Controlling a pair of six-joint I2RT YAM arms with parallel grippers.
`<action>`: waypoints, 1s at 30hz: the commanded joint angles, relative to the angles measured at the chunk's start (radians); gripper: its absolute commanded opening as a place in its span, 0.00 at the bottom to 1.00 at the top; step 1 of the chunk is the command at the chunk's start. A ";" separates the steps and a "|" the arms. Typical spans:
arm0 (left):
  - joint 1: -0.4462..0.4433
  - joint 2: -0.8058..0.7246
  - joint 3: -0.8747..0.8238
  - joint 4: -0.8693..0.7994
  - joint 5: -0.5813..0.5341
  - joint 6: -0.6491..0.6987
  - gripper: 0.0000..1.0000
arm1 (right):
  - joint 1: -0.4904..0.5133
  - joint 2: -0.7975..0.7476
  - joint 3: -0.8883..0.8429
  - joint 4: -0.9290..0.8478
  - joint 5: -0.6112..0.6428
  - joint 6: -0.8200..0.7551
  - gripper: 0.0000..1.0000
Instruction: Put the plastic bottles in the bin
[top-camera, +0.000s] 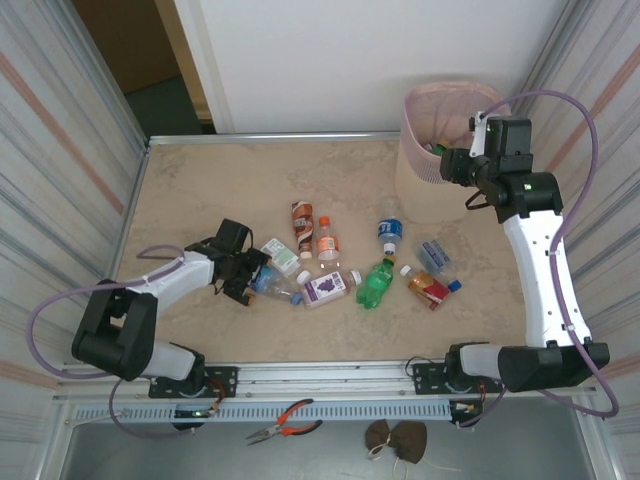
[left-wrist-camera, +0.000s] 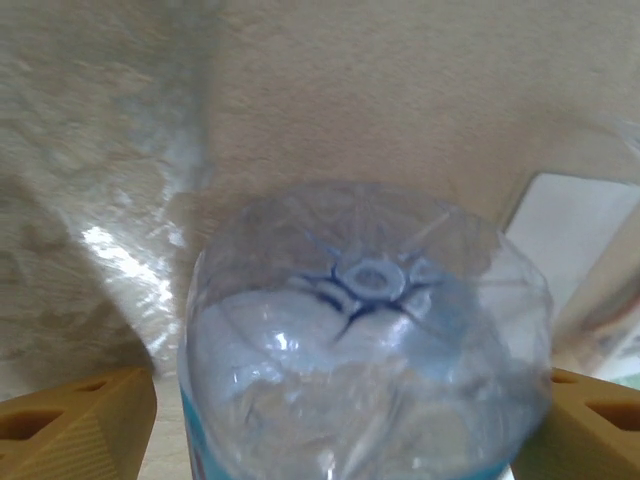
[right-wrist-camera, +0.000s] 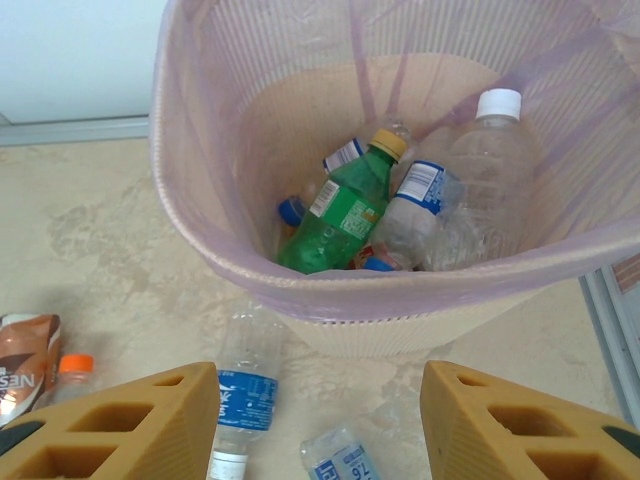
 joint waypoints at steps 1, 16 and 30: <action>0.008 0.016 -0.013 0.012 0.012 -0.034 0.86 | 0.007 -0.031 0.006 -0.010 0.006 -0.002 0.55; 0.015 0.002 -0.020 0.009 0.013 -0.038 0.79 | 0.009 -0.039 0.009 -0.009 0.005 -0.006 0.55; 0.023 -0.133 -0.025 -0.017 -0.016 0.025 0.70 | 0.022 -0.057 0.011 -0.010 0.006 -0.004 0.55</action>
